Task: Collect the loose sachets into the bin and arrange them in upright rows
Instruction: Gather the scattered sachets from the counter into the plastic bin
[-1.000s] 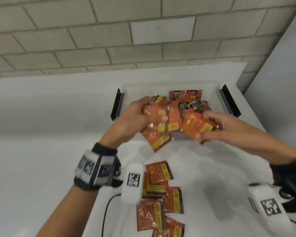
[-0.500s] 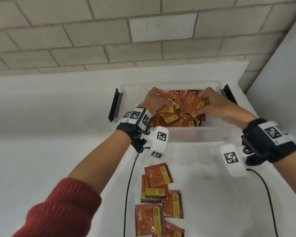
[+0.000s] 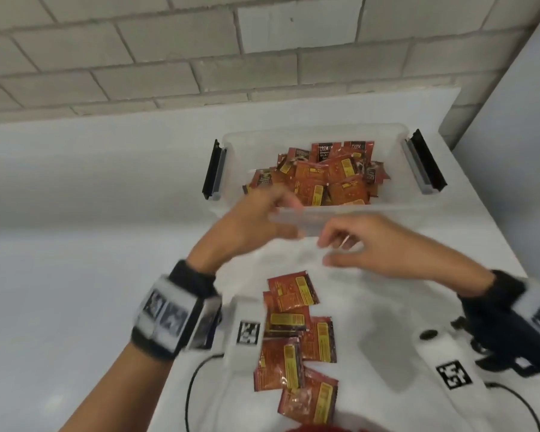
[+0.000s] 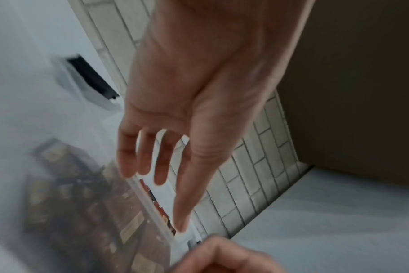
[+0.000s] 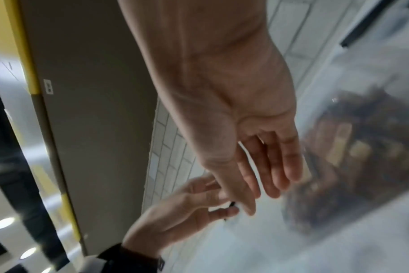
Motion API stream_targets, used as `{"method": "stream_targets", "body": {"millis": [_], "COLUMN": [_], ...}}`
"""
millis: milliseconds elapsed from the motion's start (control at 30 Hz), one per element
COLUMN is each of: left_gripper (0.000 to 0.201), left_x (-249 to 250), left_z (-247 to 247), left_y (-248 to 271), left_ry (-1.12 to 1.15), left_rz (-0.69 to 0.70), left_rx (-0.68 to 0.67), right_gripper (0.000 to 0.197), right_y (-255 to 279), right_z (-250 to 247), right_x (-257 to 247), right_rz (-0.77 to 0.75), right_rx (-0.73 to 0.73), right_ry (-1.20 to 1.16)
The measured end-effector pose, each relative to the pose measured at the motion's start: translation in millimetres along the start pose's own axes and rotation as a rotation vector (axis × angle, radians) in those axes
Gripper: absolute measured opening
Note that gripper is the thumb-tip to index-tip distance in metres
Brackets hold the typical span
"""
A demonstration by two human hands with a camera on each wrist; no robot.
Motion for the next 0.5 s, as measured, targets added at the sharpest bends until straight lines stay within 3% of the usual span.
{"method": "stream_targets", "body": {"millis": [133, 233, 367, 500], "left_gripper": [0.042, 0.05, 0.059, 0.048], "left_x": [-39.4, -68.4, -86.0, -91.9], "left_z": [31.4, 48.7, 72.2, 87.5], "left_y": [55.7, 86.4, 104.8, 109.6], "left_ry": [-0.301, -0.34, -0.319, -0.282], "left_rz": [-0.197, -0.303, -0.31, -0.281], "left_rx": [-0.238, -0.374, -0.328, -0.23], "right_gripper": [0.045, 0.064, 0.075, 0.071], "right_y": [-10.5, -24.6, -34.5, -36.3], "right_z": [47.8, 71.1, 88.0, 93.7], "right_x": [-1.3, -3.0, -8.0, -5.4], "right_rz": [-0.144, -0.23, -0.295, -0.327], "right_rx": [-0.312, -0.477, -0.598, -0.505], "right_ry": [0.191, 0.336, 0.5, 0.578]}}
Point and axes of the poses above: each hand's wrist, its own y-axis away from the middle knuckle, its own z-axis out of the palm, x = y × z, the point moved 3 cm from there along -y, towards the middle knuckle
